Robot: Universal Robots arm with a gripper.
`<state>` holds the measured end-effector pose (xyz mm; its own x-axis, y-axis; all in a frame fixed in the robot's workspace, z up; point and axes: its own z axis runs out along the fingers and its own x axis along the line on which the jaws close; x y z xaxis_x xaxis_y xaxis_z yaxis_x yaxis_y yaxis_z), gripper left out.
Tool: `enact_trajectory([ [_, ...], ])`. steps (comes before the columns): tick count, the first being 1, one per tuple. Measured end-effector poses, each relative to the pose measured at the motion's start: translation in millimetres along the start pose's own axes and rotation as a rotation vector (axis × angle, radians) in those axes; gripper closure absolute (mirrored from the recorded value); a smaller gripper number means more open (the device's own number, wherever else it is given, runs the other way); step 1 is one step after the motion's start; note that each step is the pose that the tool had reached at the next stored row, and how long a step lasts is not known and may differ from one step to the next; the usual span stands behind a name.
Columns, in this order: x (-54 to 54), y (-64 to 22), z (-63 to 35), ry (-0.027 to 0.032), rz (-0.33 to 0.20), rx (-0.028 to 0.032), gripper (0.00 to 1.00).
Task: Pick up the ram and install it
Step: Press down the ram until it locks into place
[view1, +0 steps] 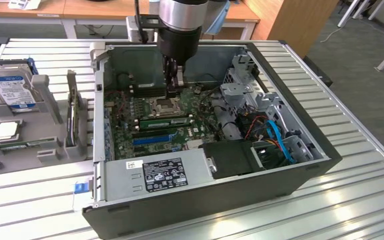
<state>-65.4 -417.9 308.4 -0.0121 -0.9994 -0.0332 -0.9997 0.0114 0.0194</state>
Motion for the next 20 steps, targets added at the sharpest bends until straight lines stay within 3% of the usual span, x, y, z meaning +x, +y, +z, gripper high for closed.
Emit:
enact_trajectory([
  [16,0.3,25.8,1.2,-0.0001,0.000,0.0000,0.90],
  [20,0.3,27.1,1.2,0.0000,0.000,-0.0001,0.90],
])
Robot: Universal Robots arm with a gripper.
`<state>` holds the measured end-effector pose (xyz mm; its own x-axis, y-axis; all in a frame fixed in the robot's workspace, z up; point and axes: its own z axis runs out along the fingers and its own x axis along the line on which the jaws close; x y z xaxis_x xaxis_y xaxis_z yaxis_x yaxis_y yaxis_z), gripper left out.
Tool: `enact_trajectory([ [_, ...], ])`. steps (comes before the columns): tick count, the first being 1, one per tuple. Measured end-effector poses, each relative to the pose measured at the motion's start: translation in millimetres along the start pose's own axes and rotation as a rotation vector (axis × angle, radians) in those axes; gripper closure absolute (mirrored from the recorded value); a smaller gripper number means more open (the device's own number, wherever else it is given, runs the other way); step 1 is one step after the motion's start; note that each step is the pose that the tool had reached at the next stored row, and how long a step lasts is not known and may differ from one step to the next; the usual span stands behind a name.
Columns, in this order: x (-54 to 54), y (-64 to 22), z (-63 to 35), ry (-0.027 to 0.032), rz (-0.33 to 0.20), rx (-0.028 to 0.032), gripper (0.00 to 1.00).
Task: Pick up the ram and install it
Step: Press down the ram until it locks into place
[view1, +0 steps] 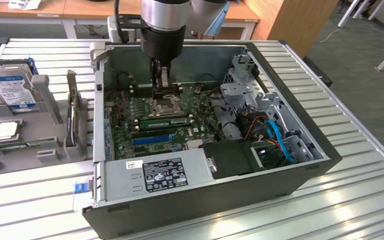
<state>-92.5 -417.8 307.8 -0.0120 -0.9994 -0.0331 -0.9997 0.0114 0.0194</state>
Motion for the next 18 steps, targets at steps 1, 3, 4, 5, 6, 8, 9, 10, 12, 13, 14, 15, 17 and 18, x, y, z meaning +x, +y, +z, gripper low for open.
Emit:
enact_trajectory([
  [1,0.0,0.0,0.0,-0.0001,0.000,0.0001,0.90],
  [3,0.1,0.1,0.2,0.0000,0.000,0.0000,0.90],
  [4,0.1,0.1,0.8,-0.0002,0.000,0.0001,0.90],
  [5,0.1,0.1,1.9,-0.0002,0.000,0.0001,0.90],
  [6,0.1,0.1,2.8,-0.0001,0.000,0.0001,0.90],
  [8,0.2,0.0,4.8,-0.0001,0.000,0.0001,0.90],
  [9,0.2,0.0,5.8,0.0000,0.000,0.0001,0.90],
  [10,0.2,0.0,6.8,-0.0001,0.000,0.0001,0.90],
  [12,0.3,-0.1,9.0,-0.0001,0.000,0.0001,0.90],
  [13,0.3,-0.1,10.1,-0.0002,0.000,0.0001,0.90],
  [14,0.4,-0.1,11.1,-0.0002,0.000,0.0001,0.90],
  [15,0.4,-0.1,12.0,-0.0002,0.000,0.0001,0.90],
  [17,0.5,-0.2,13.8,-0.0001,0.000,0.0001,0.90],
  [18,0.5,-0.2,14.6,-0.0001,0.000,0.0000,0.90],
])
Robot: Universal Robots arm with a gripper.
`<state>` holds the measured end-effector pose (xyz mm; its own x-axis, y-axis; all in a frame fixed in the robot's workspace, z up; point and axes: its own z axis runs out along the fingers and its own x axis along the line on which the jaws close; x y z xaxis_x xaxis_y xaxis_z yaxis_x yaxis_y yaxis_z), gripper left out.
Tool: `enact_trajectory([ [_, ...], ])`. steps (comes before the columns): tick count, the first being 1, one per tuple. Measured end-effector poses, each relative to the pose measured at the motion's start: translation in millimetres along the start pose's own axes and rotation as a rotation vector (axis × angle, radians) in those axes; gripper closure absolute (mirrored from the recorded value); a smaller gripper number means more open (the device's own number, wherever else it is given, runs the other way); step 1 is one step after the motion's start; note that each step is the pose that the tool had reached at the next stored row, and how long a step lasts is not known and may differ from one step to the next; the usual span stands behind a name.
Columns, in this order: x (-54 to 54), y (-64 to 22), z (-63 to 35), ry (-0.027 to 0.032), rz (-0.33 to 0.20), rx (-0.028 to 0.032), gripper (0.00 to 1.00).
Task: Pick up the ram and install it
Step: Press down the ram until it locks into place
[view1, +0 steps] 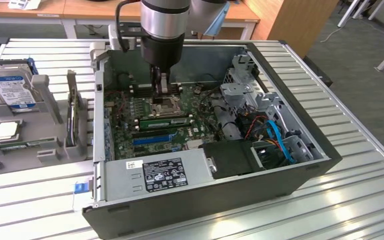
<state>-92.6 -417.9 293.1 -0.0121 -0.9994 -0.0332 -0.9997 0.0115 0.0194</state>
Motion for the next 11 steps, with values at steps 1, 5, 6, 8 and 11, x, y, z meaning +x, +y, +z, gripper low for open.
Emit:
enact_trajectory([
  [1,0.0,0.0,1.0,-0.0001,0.000,0.0000,0.90],
  [5,0.1,-0.1,4.7,0.0000,0.000,0.0001,0.90],
  [6,0.2,-0.1,5.7,-0.0001,0.000,0.0001,0.90],
  [8,0.2,-0.1,7.9,-0.0001,0.000,0.0000,0.90],
  [11,0.4,-0.2,10.8,0.0000,0.000,0.0000,0.90],
])
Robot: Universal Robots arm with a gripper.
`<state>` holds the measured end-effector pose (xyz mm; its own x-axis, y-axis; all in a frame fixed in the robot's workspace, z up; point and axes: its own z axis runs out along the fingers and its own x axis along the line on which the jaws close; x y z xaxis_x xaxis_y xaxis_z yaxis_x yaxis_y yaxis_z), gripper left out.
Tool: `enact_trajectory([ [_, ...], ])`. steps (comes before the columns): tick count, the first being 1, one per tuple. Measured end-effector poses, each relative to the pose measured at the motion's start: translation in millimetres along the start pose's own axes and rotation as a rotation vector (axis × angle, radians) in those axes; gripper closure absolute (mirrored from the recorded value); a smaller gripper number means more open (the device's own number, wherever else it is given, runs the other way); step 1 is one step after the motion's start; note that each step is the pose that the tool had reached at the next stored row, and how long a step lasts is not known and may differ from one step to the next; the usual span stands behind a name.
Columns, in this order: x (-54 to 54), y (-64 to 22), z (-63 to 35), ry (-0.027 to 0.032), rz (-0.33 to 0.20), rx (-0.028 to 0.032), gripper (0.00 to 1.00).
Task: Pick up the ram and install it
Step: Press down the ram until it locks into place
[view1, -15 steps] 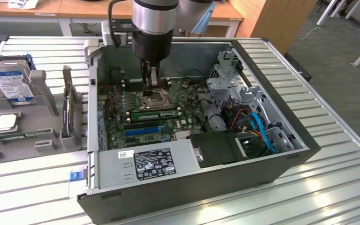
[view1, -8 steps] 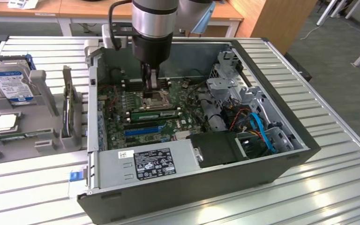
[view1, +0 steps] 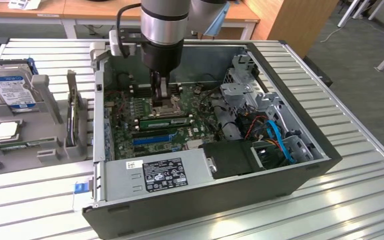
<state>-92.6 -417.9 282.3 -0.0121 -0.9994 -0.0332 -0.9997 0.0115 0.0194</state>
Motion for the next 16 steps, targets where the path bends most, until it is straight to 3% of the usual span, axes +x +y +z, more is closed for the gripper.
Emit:
enact_trajectory([
  [16,0.4,-0.2,12.3,0.0000,0.000,0.0000,0.90],
])
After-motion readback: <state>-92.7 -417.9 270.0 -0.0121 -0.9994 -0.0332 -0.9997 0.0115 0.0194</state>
